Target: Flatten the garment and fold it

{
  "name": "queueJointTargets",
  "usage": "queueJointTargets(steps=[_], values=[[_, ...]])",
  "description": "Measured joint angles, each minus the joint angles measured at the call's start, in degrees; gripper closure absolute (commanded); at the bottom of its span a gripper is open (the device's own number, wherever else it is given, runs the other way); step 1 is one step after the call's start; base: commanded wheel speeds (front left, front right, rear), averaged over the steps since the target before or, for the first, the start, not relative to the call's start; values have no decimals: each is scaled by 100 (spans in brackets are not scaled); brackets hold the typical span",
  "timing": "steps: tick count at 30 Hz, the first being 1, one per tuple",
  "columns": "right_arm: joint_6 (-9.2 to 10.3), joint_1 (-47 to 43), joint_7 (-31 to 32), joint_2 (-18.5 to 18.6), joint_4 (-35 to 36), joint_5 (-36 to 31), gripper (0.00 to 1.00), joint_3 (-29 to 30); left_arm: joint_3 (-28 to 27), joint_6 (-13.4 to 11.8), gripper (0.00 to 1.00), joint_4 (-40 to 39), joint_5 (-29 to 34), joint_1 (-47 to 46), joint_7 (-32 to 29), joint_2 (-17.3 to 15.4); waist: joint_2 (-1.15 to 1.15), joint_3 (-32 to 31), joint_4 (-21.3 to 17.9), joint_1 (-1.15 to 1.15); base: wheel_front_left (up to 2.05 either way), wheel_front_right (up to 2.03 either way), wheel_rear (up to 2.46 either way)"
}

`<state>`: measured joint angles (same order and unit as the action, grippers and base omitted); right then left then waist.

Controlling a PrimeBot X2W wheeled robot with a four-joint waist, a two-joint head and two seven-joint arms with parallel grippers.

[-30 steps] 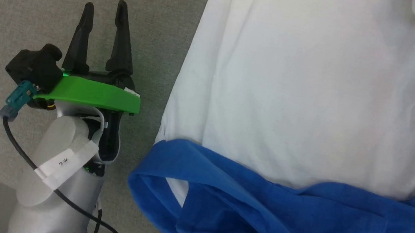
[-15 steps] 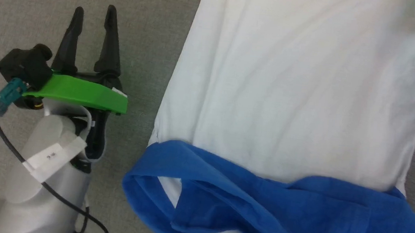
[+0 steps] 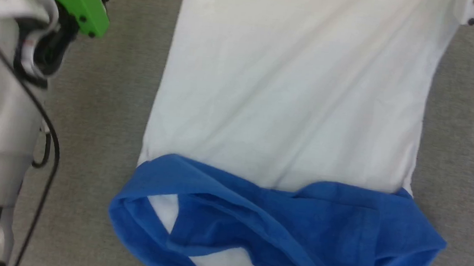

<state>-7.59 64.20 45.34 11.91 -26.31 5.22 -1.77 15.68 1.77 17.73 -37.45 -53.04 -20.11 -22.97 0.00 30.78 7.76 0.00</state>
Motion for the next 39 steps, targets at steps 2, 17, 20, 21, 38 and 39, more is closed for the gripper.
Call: queueJointTargets(steps=[2, 17, 20, 21, 38, 39], values=[[0, 4, -8, -38, 66, 104, 100, -122, 151, 47, 0, 246, -66, -334, -566, -18, 0, 42, -119, 0, 0, 0, 0], [0, 30, -20, 80, 561, 595, 100, -893, 723, 69, 0, 1391, 5, -1573, -1824, 133, 0, 883, -758, 0, 0, 0, 0], [0, 30, -48, 102, 572, 614, 100, -915, 712, 58, 16, 1451, 13, -1705, -1898, 105, 0, 990, -805, 0, 0, 0, 0], [0, 30, -48, 110, 572, 625, 100, -926, 705, 46, 61, 1455, 13, -1715, -1897, 102, 0, 1011, -812, 0, 0, 0, 0], [0, 547, -680, 127, 369, 492, 100, -915, 245, 42, 100, 1541, 78, -1979, -118, 26, 0, 705, -645, 0, 0, 0, 0], [-1, 651, -782, 113, 339, 424, 100, -917, 223, 14, 100, 1541, 125, -2055, 54, 0, 0, 679, -634, 0, 0, 0, 0]])
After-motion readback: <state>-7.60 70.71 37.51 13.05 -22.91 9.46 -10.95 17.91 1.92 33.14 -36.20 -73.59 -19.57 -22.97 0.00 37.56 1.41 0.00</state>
